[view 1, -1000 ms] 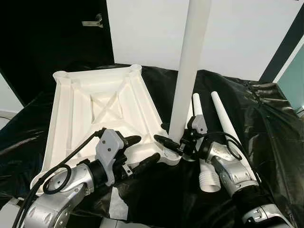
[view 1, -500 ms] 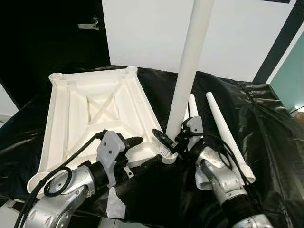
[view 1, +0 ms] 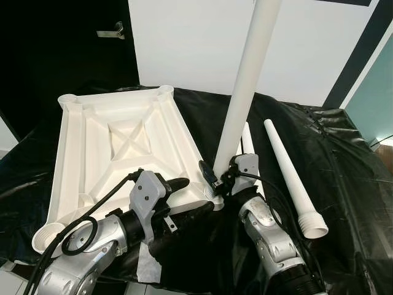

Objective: Building children table

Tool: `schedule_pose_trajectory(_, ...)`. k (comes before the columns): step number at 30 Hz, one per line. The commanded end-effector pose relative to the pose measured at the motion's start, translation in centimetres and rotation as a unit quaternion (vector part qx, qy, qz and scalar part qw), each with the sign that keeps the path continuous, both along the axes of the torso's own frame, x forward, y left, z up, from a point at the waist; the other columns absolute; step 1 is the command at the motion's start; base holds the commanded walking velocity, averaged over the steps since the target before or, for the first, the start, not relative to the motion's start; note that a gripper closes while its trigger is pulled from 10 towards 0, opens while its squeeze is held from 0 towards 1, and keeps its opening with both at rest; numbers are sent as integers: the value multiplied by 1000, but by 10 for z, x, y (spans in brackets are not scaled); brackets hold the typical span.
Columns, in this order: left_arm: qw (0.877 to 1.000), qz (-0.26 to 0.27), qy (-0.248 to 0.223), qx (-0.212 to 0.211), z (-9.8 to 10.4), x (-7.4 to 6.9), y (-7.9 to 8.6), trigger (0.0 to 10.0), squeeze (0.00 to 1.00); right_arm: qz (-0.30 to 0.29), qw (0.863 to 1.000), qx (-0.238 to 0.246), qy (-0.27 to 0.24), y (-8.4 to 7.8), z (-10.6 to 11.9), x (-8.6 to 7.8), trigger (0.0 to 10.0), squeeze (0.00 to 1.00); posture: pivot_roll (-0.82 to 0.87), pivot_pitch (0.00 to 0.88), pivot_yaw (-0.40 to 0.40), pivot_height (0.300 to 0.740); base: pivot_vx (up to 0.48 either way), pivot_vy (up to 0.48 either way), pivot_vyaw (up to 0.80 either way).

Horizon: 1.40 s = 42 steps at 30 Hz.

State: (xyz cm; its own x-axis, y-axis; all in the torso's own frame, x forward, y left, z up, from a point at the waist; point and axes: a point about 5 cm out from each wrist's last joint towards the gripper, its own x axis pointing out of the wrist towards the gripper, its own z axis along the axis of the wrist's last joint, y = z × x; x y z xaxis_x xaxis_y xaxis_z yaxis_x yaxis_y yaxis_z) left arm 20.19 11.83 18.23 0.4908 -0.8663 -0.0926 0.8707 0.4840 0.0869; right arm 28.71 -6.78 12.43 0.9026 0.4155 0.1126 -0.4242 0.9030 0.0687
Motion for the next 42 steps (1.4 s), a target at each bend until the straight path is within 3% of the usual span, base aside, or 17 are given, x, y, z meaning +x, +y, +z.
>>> schedule_pose_trajectory(1,1000,5,-5,4,0,1,-1,10000,0,-19,997,-7,72,0,-26,-6,10000,0,134,0,-70,740,0,0,0)
schedule_pose_trajectory(8,1000,3,-6,3,1,3,-3,10000,0,-39,996,4,76,-1,-25,-5,10000,0,126,0,-64,740,0,0,0)
schedule_pose_trajectory(10,1000,1,-8,4,2,4,-2,10000,0,-38,995,47,85,-1,-21,-4,10000,0,123,0,-60,740,0,0,0)
schedule_pose_trajectory(15,1000,1,-8,5,3,5,0,10000,0,-36,994,59,89,-4,-20,-2,10000,0,121,0,-58,740,0,0,0)
schedule_pose_trajectory(21,1000,2,-9,6,2,4,-1,10000,0,-25,997,-45,51,-5,-20,-1,10000,0,125,0,-67,740,0,0,0)
schedule_pose_trajectory(24,1000,3,-9,6,1,4,-1,10000,0,-28,997,-26,64,-5,-22,-1,10000,0,130,0,-72,740,0,0,0)
schedule_pose_trajectory(25,1000,4,-10,5,1,4,-1,10000,0,-24,997,0,71,-4,-21,-1,10000,0,131,0,-74,740,0,0,0)
schedule_pose_trajectory(29,1000,6,-10,4,0,3,-1,10000,0,-18,997,9,72,-4,-20,-1,10000,0,132,0,-80,740,0,0,0)
schedule_pose_trajectory(42,1000,6,-7,11,-5,3,-4,10000,0,6,998,-51,37,-10,-18,-1,10000,0,126,0,-84,740,0,0,0)
